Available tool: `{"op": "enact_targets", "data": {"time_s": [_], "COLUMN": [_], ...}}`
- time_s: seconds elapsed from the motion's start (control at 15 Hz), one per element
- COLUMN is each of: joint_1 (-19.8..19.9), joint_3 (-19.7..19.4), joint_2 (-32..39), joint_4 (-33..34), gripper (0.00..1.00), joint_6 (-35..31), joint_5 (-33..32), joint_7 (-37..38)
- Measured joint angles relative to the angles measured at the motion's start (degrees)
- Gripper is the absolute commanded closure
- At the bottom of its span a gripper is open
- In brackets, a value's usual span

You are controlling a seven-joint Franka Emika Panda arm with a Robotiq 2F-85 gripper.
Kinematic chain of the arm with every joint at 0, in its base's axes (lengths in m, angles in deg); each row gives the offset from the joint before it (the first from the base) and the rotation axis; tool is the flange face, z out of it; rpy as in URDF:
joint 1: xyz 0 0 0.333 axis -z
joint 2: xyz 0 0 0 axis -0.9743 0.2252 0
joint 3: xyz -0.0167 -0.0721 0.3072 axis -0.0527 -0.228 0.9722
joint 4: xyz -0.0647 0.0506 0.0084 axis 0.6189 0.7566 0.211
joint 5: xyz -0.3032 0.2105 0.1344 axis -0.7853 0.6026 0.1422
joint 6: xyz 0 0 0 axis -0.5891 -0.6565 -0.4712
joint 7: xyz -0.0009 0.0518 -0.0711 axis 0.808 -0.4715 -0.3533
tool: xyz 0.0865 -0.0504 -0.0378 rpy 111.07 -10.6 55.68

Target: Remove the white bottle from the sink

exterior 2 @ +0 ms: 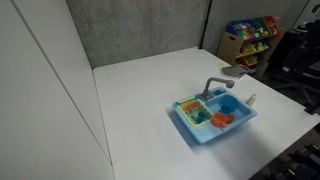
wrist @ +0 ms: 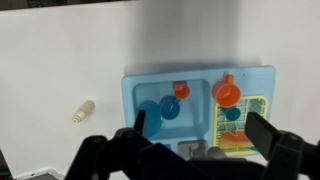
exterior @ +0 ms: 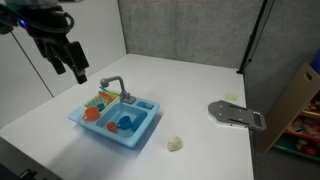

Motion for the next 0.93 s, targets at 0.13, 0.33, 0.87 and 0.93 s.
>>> {"op": "enact_targets", "data": {"time_s": [0.13, 0.33, 0.87, 0.93], "joint_1": [-0.01, 0.04, 0.83, 0.83], "joint_3": [-0.05, -0.12, -0.14, -0.14], "joint_2": [-2.12, -4.89, -8.3, -8.3], "joint_4": [0.38, 0.99, 1.43, 1.43], "gripper": [0.0, 0.0, 0.0, 0.0], "joint_6": [2.48, 5.61, 8.27, 8.27], "joint_5": [0.19, 0.19, 0.11, 0.11], "joint_7": [-1.59, -1.91, -1.88, -1.88]}}
